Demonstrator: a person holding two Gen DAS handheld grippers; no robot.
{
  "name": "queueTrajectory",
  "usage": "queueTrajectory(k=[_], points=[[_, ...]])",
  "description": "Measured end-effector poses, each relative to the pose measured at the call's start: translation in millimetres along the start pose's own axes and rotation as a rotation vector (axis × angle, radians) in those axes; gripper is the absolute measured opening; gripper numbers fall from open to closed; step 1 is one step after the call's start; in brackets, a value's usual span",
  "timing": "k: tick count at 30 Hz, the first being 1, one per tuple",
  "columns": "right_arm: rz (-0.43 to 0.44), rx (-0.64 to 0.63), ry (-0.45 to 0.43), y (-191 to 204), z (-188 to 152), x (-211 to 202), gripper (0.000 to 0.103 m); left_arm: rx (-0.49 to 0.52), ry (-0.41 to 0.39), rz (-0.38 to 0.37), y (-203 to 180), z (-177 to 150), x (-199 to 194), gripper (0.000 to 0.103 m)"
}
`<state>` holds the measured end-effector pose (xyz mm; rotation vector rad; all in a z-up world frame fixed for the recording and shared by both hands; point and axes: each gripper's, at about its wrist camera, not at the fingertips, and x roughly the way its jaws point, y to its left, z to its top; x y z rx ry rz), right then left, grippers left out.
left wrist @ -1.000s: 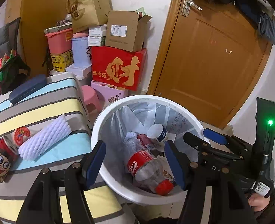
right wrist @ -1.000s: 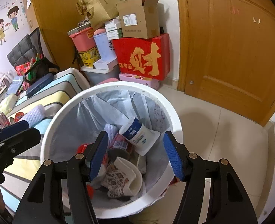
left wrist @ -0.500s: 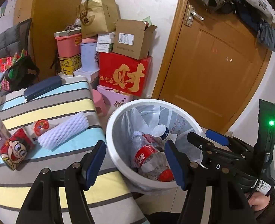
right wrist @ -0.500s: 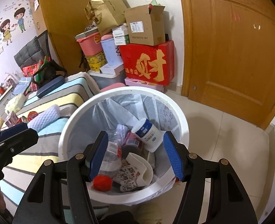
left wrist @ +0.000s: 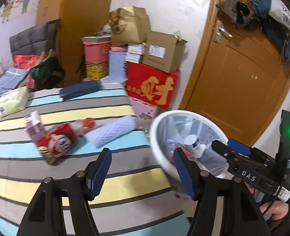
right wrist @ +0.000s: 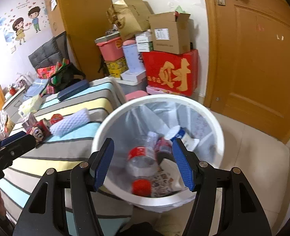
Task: Collect trash
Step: 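Move both tools back toward the juice box and foam sleeve, then grasp the purple juice box with the left tool while the right tool grasps the white foam mesh sleeve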
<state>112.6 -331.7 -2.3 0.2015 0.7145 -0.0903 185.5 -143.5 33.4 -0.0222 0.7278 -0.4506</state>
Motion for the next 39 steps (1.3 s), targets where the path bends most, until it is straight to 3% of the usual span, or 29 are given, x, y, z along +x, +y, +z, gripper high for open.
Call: queueTrajectory(k=[13, 25, 39], points=[[0.055, -0.037, 0.013, 41.8, -4.1, 6.0, 0.063, -0.126, -0.045, 0.11, 81.6, -17.2, -37.6, 0.065], [0.13, -0.063, 0.081, 91.0, 5.0, 44.3, 0.063, -0.215, -0.047, 0.201, 157.4, -15.9, -42.5, 0.065], [0.165, -0.025, 0.162, 115.3, 25.7, 98.5, 0.063, -0.23, -0.036, 0.181, 194.6, 15.3, -3.2, 0.065]])
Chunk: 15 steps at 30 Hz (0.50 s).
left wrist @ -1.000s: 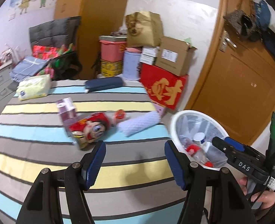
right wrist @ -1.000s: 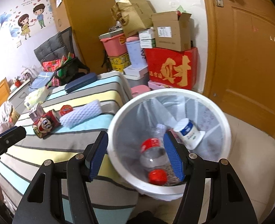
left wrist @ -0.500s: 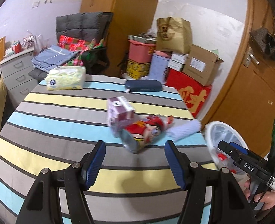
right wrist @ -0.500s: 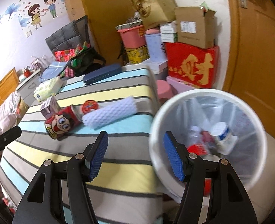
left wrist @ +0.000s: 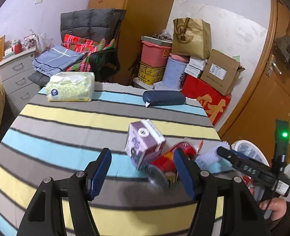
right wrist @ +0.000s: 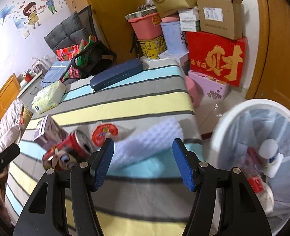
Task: Collect trash
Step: 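Grasp the purple juice box with the left tool while the right tool grasps the white foam mesh sleeve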
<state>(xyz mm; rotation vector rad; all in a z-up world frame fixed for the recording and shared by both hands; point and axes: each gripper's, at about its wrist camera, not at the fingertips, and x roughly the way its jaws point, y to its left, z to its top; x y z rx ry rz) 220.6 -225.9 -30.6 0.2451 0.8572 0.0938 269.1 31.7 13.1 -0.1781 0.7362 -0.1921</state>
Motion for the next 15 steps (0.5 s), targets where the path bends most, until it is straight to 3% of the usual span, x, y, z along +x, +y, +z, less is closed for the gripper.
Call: queueTrajectory(k=[3, 15], points=[[-0.014, 0.009, 0.022, -0.1, 2.8, 10.8, 0.063, 0.008, 0.009, -0.014, -4.0, 5.5, 11.2, 0.074], [-0.091, -0.145, 0.081, 12.9, 1.4, 26.0, 0.063, 0.021, 0.065, 0.033, -10.9, 10.9, 59.1, 0.074]])
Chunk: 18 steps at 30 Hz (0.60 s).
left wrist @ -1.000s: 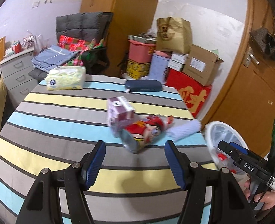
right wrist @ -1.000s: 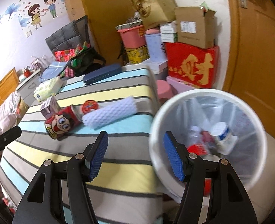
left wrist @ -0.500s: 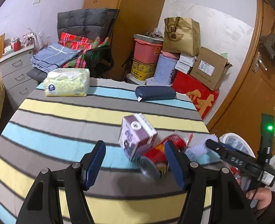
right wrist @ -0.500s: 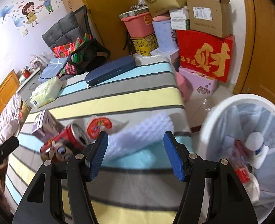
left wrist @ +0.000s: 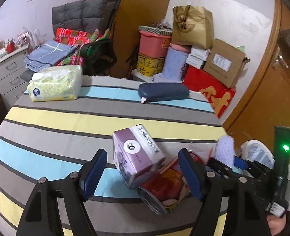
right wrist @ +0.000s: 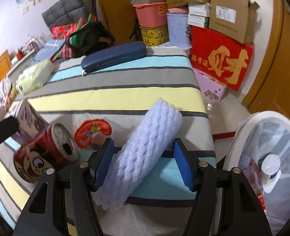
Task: Collect trash
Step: 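Grasp the purple juice box with the left tool while the right tool grasps the white foam mesh sleeve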
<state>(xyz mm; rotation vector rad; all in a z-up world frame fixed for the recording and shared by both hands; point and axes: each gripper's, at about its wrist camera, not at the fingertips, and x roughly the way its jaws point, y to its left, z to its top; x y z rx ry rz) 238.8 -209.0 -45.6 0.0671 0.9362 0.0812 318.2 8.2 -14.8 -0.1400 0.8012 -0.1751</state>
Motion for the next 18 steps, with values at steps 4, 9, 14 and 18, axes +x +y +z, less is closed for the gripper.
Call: queueTrajectory(k=[4, 9, 14, 18], points=[[0.005, -0.005, -0.008, -2.3, -2.6, -4.6, 0.063, 0.003, 0.01, 0.035, 2.6, -1.2, 11.1, 0.074], [0.003, -0.029, -0.01, 1.8, -3.1, -5.6, 0.06, -0.011, 0.024, 0.04, 8.7, -2.0, 21.3, 0.074], [-0.001, -0.011, -0.017, 0.2, -2.3, -4.8, 0.052, -0.003, 0.013, 0.063, 10.7, -2.2, 19.4, 0.057], [0.005, -0.008, -0.032, 1.3, -4.7, -8.0, 0.035, -0.007, 0.012, 0.063, 12.6, -1.9, 18.9, 0.044]])
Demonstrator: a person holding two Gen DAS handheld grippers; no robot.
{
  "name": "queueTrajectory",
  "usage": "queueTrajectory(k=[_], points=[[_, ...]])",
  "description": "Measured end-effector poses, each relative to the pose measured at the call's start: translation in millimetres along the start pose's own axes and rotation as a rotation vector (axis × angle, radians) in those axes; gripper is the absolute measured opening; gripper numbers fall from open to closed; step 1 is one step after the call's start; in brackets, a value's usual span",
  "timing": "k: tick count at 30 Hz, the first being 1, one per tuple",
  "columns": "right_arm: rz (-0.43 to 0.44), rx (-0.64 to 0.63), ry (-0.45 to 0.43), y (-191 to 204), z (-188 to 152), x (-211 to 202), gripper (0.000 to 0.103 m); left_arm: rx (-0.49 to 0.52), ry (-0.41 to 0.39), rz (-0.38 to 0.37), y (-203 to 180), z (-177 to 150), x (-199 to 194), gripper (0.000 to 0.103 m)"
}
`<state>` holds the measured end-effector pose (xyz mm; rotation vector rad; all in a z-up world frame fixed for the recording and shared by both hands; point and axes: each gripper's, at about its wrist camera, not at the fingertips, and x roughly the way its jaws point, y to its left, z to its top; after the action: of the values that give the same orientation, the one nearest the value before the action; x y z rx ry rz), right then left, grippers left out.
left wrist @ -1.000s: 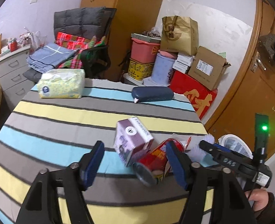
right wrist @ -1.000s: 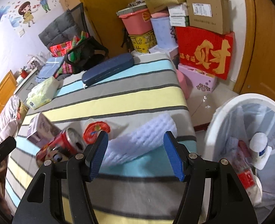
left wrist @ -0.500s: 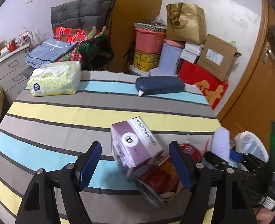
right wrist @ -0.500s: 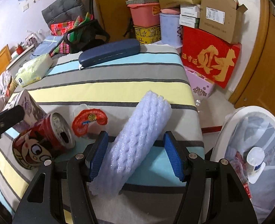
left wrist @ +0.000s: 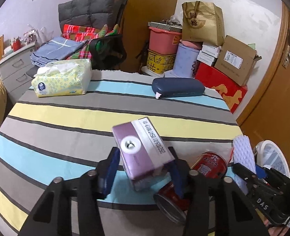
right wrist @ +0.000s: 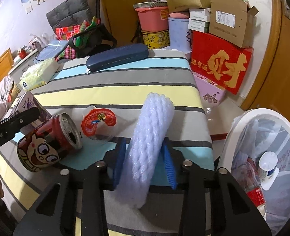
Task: Collect trash
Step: 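Grasp the purple juice box with the left tool while the right tool grasps the white foam mesh sleeve, then carry the juice box and foam sleeve over the white bin and open both tools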
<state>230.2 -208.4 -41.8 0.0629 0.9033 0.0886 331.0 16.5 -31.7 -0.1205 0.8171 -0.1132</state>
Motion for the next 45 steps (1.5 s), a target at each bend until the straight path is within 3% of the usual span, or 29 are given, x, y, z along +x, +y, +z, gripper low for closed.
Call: queueTrajectory(k=[7, 27, 45], points=[[0.033, 0.0, -0.016, 0.5, -0.5, -1.9, 0.027, 0.003, -0.016, 0.004, 4.7, -1.1, -6.9, 0.037], [0.066, 0.005, -0.09, -0.1, -5.8, -29.7, 0.025, 0.03, -0.101, 0.007, -2.7, -12.2, -61.5, 0.037], [0.081, 0.028, -0.177, -11.1, -15.7, -75.0, 0.025, 0.119, -0.18, -0.056, -50.3, -26.6, -125.0, 0.037]])
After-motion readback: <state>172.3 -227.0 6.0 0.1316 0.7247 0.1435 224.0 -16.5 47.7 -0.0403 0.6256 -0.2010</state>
